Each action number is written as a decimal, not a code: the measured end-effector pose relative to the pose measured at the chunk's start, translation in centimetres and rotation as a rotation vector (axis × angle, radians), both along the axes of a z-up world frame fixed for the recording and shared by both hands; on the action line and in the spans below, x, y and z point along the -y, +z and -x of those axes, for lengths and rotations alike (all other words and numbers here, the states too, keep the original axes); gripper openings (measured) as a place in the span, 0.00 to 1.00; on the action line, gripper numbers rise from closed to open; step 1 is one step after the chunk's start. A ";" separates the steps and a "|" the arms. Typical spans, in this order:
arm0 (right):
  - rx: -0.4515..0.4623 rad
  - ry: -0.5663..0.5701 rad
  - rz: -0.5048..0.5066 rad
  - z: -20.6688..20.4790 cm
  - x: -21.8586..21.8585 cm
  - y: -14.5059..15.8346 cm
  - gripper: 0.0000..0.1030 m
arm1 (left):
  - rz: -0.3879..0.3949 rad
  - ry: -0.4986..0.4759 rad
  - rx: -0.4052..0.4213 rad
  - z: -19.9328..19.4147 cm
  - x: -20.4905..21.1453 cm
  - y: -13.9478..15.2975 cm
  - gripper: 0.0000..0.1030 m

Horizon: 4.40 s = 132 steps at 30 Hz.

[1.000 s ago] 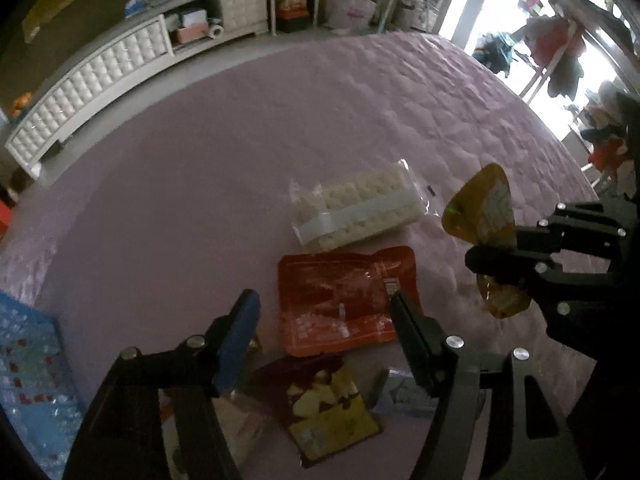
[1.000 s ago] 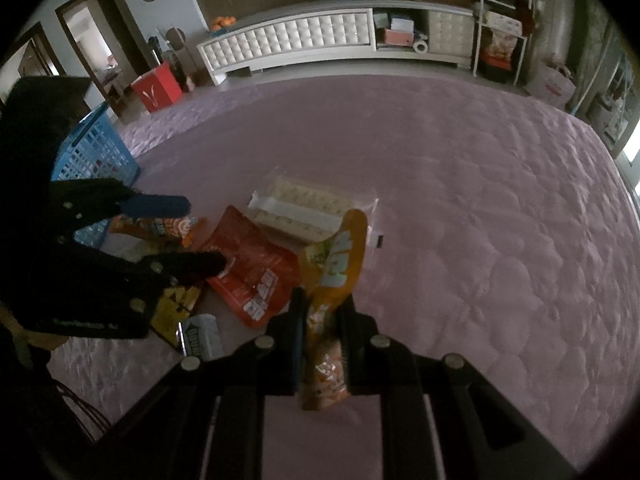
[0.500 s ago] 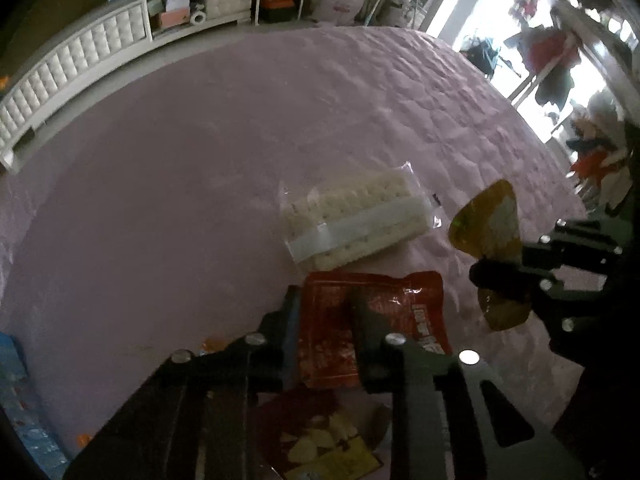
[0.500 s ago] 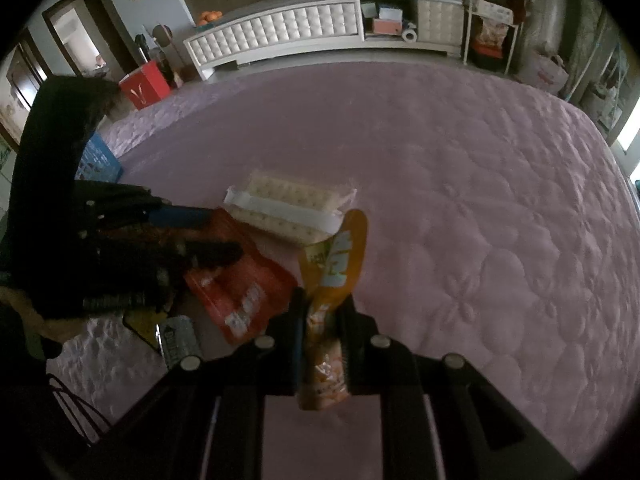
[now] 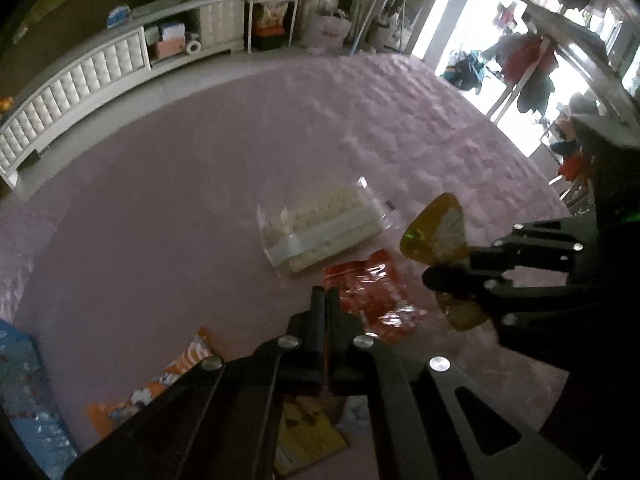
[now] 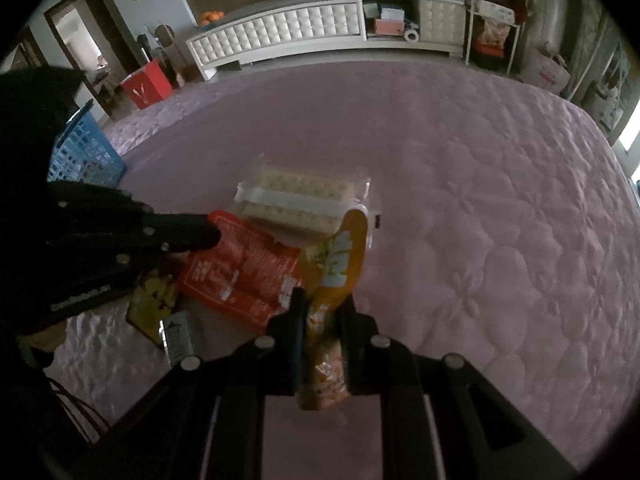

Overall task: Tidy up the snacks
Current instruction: 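Carry both bags over the blue basket and open both tools to drop them, then move both tools back over the remaining snacks on the table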

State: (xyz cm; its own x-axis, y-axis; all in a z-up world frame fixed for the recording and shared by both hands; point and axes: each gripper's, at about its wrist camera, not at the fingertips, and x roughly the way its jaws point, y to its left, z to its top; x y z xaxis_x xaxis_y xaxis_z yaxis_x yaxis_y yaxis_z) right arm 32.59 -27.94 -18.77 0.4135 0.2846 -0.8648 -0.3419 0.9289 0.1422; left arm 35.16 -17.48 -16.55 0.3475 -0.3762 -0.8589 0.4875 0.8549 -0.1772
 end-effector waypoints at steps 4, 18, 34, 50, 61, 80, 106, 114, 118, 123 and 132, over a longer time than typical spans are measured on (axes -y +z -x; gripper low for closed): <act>0.044 0.010 -0.004 1.6 -0.9 2.0 0.18 | -0.016 0.005 0.057 1.6 -0.3 2.6 0.00; 0.176 0.100 -0.044 6.6 -7.4 11.1 0.18 | -0.067 0.097 0.233 8.8 -7.6 13.1 0.00; 0.253 0.281 -0.075 10.4 -19.8 15.9 0.18 | -0.047 0.263 0.333 16.5 -21.5 19.4 0.00; 0.221 0.408 -0.020 11.3 -29.6 14.6 0.18 | -0.020 0.342 0.309 19.5 -29.5 17.4 0.00; 0.183 0.419 0.021 10.7 -32.3 12.8 0.18 | -0.017 0.356 0.272 18.4 -31.8 14.4 0.00; 0.130 0.485 -0.002 10.3 -36.9 11.2 0.18 | -0.023 0.425 0.230 18.5 -36.4 12.8 0.39; 0.056 0.481 0.020 9.8 -41.3 8.3 0.24 | -0.032 0.521 0.201 20.4 -41.2 10.9 0.54; 0.074 0.438 0.068 9.9 -40.2 8.5 0.70 | -0.017 0.518 0.203 21.0 -40.6 11.3 0.60; 0.107 0.434 0.060 11.0 -38.0 10.2 0.70 | -0.013 0.502 0.221 21.6 -39.4 12.5 0.64; 0.153 0.403 0.045 11.9 -33.9 13.0 0.70 | -0.004 0.468 0.266 22.6 -36.6 14.7 0.66; 0.225 0.316 0.036 13.3 -26.7 16.1 0.70 | 0.005 0.418 0.324 23.0 -31.1 18.0 0.66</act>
State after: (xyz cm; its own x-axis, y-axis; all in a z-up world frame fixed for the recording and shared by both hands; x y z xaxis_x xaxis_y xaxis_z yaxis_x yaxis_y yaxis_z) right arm 19.32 -1.23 -2.64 0.4907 0.3995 -0.7744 -0.6310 0.7757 0.0003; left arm 12.18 13.65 1.41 0.7164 -0.1529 -0.6807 0.1361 0.9876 -0.0787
